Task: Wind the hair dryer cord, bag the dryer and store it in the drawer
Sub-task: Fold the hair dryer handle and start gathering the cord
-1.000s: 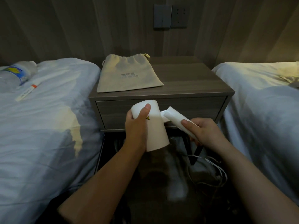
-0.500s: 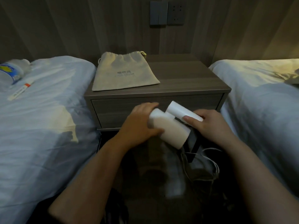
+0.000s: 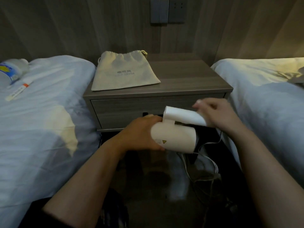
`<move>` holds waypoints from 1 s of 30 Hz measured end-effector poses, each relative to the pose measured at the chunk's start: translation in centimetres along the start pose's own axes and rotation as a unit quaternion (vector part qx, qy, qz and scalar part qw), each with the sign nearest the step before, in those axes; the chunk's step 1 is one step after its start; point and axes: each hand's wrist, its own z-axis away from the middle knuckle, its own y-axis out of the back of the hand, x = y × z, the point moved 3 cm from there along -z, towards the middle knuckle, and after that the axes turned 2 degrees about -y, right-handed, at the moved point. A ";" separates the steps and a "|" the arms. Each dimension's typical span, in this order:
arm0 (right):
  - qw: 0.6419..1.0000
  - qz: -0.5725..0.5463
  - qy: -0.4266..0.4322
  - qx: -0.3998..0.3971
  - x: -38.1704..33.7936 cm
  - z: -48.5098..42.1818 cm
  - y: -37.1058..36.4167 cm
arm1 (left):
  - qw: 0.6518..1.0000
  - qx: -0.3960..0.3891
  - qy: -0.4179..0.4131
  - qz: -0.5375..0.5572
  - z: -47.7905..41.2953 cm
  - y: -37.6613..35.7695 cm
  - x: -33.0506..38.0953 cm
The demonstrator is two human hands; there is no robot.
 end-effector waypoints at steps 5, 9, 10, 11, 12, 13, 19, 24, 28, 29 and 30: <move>0.969 -0.215 -0.117 0.042 3.3 -1.7 1.4 | 0.996 0.036 0.043 0.072 -0.1 0.5 -0.9; 0.956 -0.272 -0.108 0.008 4.3 -2.3 0.6 | 0.974 0.095 0.085 0.187 -0.5 1.7 -1.7; 0.959 -0.263 -0.103 0.009 4.5 -2.4 0.2 | 0.957 0.110 0.097 0.249 -0.6 1.7 -1.8; 0.963 -0.252 -0.096 0.010 4.6 -2.4 -0.3 | 0.933 0.126 0.105 0.319 -0.7 1.5 -1.9; 0.967 -0.240 -0.089 0.015 4.7 -2.4 -0.9 | 0.905 0.140 0.109 0.388 -0.8 1.3 -1.9; 0.971 -0.223 -0.083 0.021 4.8 -2.5 -1.5 | 0.875 0.152 0.107 0.446 -0.9 1.1 -2.1; 0.972 -0.213 -0.092 -0.038 5.4 -2.6 -4.2 | 0.764 0.200 0.085 0.607 -0.9 1.3 -2.0; 0.932 -0.322 -0.157 -0.054 6.1 -2.0 -6.0 | 0.719 0.214 0.068 0.657 -0.7 1.4 -1.0; 0.913 -0.344 -0.218 -0.004 6.5 -1.4 -6.8 | 0.738 0.228 0.085 0.629 -0.9 1.1 -0.6; 0.913 -0.331 -0.238 0.016 6.5 -1.1 -7.0 | 0.745 0.238 0.092 0.616 -0.9 1.1 -0.5; 0.912 -0.316 -0.259 0.028 6.6 -0.8 -7.3 | 0.756 0.252 0.100 0.596 -0.8 1.1 -0.3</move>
